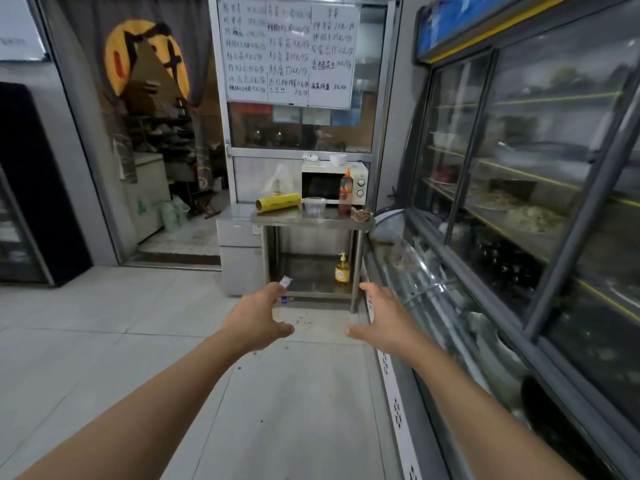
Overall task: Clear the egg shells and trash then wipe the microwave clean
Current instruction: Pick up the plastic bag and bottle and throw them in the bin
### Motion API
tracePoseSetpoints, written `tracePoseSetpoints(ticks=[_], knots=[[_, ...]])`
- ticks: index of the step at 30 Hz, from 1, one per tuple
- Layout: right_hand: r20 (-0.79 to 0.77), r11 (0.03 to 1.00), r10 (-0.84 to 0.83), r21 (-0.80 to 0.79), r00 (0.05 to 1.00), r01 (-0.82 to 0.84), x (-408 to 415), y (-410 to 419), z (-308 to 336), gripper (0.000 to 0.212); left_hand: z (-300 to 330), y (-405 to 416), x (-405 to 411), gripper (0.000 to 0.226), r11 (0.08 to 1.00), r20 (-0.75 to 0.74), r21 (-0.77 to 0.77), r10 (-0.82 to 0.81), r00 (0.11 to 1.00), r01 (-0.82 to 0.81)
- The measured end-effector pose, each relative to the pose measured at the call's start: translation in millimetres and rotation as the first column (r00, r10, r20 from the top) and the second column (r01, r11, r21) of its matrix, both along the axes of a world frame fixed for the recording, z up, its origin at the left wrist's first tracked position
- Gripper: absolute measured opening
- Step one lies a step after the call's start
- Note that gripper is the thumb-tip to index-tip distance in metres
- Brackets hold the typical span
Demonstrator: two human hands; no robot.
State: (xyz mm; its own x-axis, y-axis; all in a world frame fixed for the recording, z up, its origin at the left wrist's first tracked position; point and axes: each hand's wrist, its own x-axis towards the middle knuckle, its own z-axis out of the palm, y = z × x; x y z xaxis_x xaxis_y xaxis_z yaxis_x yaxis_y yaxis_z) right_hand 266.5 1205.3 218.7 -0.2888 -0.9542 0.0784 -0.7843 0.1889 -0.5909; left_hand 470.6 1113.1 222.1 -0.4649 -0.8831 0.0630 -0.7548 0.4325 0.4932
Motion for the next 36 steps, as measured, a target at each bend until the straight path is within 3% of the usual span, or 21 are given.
tracePoseSetpoints(ticks=[14, 27, 36], knots=[[0.010, 0.999, 0.042, -0.019, 0.999, -0.042, -88, -209, 13, 0.090, 7, -192, -89, 0.064, 1.000, -0.015, 0.008, 0.030, 0.999, -0.030], [-0.004, 0.991, -0.123, -0.051, 0.992, 0.123, -129, -412, 17, 0.087, 10, -434, -144, 0.067, 0.994, -0.023, -0.002, -0.111, 0.994, 0.111], [0.025, 0.992, -0.127, -0.020, 0.992, 0.127, -165, -527, 7, 0.089, 0, -552, -184, 0.067, 0.992, -0.047, 0.026, -0.119, 0.992, 0.120]])
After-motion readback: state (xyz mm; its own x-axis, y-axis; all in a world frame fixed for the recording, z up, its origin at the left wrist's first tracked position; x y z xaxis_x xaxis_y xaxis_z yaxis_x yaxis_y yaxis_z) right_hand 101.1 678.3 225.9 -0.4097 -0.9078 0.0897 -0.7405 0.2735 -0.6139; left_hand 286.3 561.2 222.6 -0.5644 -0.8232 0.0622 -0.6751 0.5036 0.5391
